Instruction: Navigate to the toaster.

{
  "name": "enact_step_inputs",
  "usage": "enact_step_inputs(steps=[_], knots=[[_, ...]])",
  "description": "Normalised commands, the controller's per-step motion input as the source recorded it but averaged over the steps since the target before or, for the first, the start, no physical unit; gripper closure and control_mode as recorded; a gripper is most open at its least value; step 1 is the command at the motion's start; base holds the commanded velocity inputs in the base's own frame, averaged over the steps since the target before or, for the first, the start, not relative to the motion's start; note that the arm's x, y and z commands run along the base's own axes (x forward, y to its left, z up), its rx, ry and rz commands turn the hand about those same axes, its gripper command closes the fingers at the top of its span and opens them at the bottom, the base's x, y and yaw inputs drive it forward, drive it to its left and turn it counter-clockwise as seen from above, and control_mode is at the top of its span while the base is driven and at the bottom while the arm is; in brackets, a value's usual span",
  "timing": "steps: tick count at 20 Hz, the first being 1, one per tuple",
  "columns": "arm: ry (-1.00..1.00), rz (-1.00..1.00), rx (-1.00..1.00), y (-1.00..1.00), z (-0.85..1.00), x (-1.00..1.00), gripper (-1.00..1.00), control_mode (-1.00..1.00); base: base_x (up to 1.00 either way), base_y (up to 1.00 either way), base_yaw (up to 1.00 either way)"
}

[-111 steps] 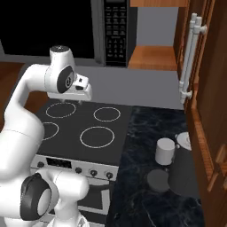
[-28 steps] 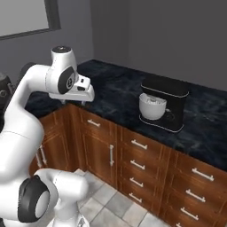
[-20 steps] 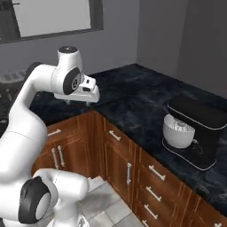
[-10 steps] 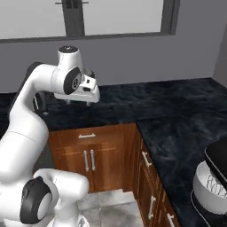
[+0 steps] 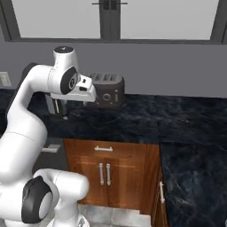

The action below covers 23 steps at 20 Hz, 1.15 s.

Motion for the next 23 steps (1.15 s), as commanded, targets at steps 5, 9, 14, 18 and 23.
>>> enact_step_inputs(steps=[5,9,14,18,23], knots=[[0.00,0.00,0.00,0.00,0.00,0.00,-1.00,1.00,0.63,-0.32,0.20],[0.00,0.00,0.00,0.00,0.00,0.00,-1.00,1.00,0.81,-0.13,0.11],[0.00,0.00,0.00,0.00,0.00,0.00,-1.00,1.00,0.80,-0.15,0.11],[0.00,0.00,0.00,0.00,0.00,0.00,-1.00,1.00,0.90,-0.16,0.11],[0.00,0.00,0.00,0.00,0.00,0.00,-1.00,1.00,0.88,-0.17,0.10]])
